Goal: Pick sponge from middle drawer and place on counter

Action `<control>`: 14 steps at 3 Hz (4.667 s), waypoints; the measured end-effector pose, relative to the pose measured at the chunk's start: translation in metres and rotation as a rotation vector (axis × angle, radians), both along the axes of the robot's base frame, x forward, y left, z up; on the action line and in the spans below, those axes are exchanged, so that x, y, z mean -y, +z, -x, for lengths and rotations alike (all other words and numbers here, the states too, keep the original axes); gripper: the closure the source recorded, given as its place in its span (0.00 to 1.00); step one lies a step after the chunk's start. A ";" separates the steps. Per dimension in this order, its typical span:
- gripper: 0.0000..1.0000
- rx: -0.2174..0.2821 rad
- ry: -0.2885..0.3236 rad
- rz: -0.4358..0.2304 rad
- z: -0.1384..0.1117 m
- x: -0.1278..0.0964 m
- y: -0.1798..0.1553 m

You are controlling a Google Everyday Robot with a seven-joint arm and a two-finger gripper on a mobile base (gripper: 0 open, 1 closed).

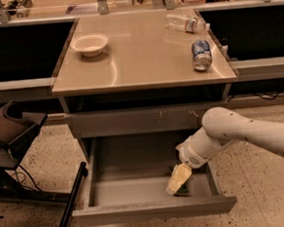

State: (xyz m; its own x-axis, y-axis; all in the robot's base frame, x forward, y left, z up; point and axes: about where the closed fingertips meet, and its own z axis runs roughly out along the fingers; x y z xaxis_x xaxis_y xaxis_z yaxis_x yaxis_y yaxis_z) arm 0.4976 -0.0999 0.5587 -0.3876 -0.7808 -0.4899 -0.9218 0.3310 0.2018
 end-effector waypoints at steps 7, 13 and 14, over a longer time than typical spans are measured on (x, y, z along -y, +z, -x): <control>0.00 0.117 -0.437 0.042 -0.070 0.020 -0.088; 0.00 -0.034 -0.639 0.062 -0.054 0.045 -0.221; 0.00 -0.018 -0.639 0.059 -0.046 0.038 -0.225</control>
Offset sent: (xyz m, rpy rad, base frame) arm 0.0171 -0.0043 -0.0324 0.0079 0.0452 -0.1806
